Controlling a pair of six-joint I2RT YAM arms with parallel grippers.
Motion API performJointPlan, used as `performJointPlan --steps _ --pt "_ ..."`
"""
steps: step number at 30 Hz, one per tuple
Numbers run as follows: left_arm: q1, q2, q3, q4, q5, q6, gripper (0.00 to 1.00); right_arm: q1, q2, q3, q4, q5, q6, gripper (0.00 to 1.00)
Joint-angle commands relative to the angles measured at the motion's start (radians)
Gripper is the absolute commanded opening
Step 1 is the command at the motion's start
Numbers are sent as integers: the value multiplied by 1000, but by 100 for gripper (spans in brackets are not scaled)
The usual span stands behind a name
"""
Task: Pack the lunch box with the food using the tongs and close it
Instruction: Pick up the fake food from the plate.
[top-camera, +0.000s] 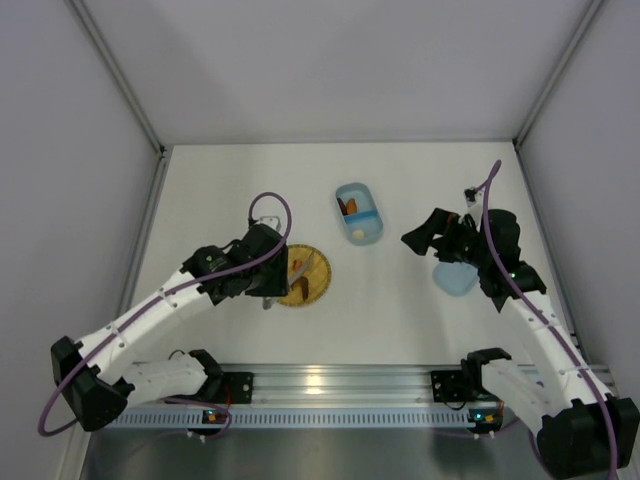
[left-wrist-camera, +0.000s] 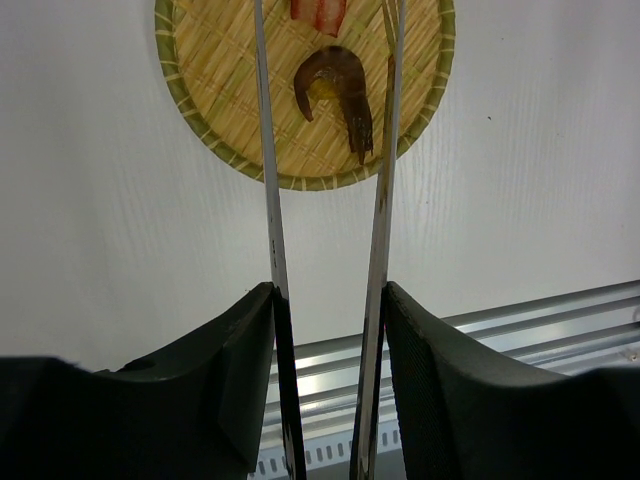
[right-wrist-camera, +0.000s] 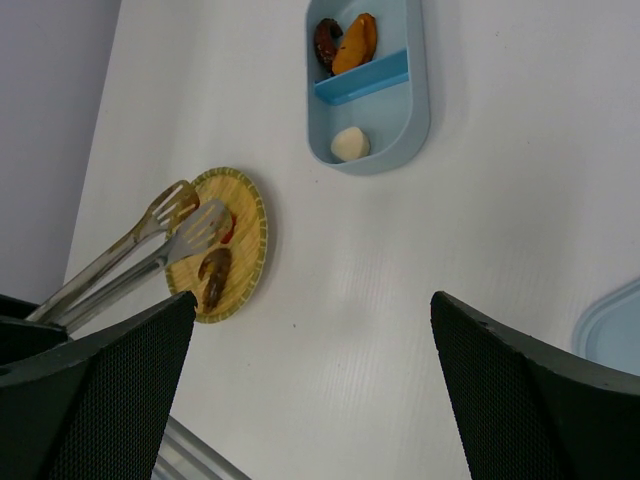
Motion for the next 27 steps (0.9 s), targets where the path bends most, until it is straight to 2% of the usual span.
performJointPlan --steps 1,10,20,27 --pt "-4 -11 -20 19 9 -18 51 13 -3 -5 72 -10 7 99" --pt "-4 8 -55 58 26 -15 50 13 6 -2 75 -10 7 99" --pt "-4 12 -43 56 35 -10 39 13 4 -13 78 -9 11 99" --pt "-4 8 -6 39 30 -7 36 13 4 -13 82 -9 11 100"
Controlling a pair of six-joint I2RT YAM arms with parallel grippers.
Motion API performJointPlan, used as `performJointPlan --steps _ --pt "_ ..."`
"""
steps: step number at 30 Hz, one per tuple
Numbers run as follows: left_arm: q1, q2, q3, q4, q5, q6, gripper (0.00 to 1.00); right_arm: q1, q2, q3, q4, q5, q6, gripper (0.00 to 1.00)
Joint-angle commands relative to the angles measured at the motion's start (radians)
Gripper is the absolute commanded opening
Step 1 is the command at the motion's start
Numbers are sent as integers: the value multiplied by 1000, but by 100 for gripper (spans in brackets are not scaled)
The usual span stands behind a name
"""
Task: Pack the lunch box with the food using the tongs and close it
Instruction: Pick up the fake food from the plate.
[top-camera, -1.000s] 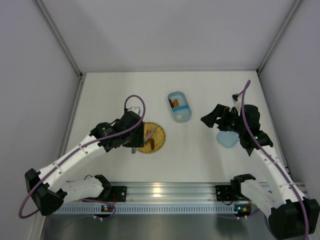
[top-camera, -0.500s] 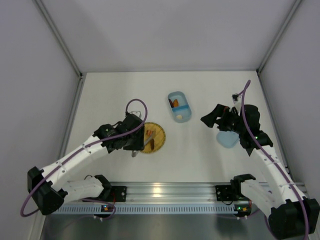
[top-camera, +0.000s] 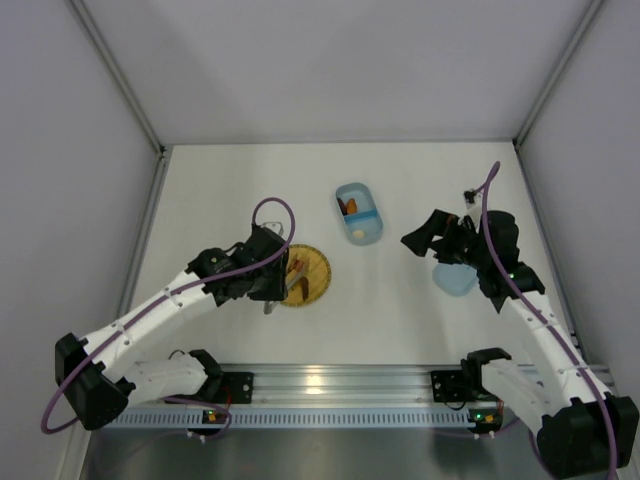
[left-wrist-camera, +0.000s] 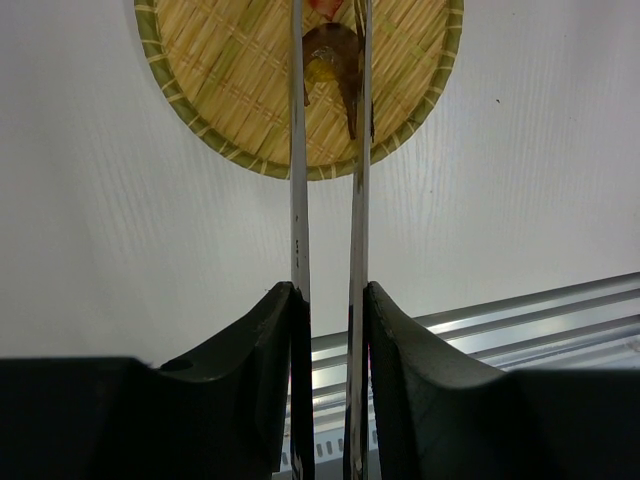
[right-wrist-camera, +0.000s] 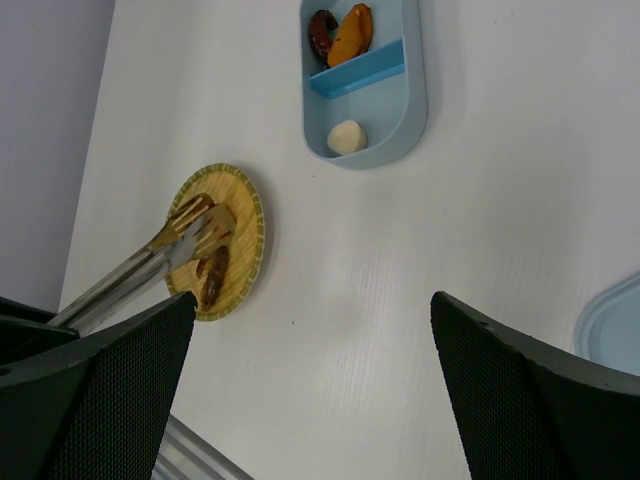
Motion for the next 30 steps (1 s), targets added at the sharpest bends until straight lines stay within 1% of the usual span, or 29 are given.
performJointPlan --steps 1,12,17,22,30 --pt "-4 -2 51 12 -4 1 35 13 2 1 76 -9 3 99" --pt "-5 26 146 6 -21 24 35 13 5 9 76 -9 1 99" --pt "-4 78 204 68 -22 42 36 13 10 19 73 -7 -4 100" --pt "-4 188 291 130 -37 77 36 11 10 27 64 -9 -8 99" --pt "-2 398 489 216 -42 130 37 13 7 29 49 -7 -24 99"
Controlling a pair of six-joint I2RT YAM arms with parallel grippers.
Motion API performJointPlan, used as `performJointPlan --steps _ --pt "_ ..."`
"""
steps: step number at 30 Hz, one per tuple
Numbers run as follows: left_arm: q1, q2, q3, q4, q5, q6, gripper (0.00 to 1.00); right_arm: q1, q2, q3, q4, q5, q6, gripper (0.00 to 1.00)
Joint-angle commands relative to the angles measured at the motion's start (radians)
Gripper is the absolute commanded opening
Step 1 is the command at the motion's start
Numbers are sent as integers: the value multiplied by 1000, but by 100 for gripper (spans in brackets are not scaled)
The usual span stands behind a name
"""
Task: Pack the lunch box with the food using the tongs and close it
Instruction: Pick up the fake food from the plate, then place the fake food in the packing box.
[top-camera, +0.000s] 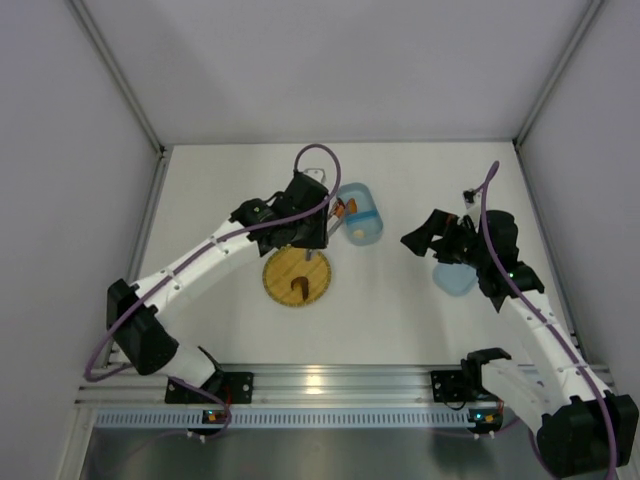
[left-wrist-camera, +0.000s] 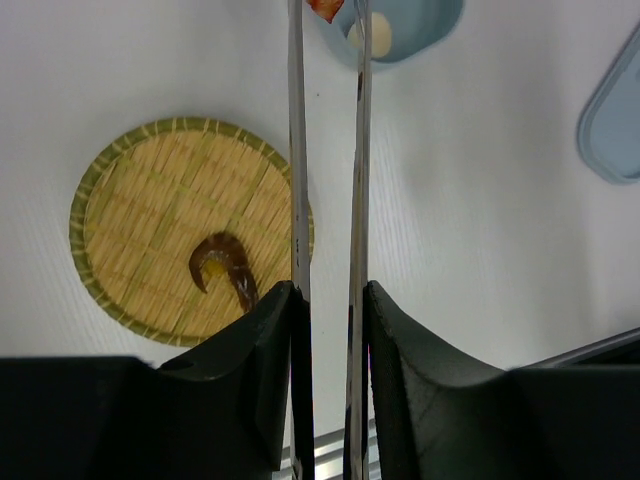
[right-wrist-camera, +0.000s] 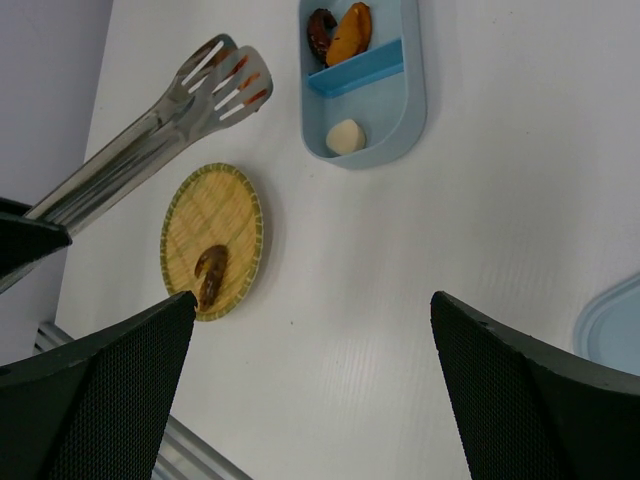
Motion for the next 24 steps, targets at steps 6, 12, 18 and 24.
performJointPlan --steps 6,12,18,24 --pt "7 204 224 124 -13 58 39 13 -2 33 39 -8 -25 99" --pt "27 301 284 157 -3 66 40 14 -5 34 33 -4 -31 100" --pt "45 353 311 180 23 71 45 13 -1 34 26 2 -42 99" --pt "45 349 308 187 27 86 52 14 2 34 31 1 -43 100"
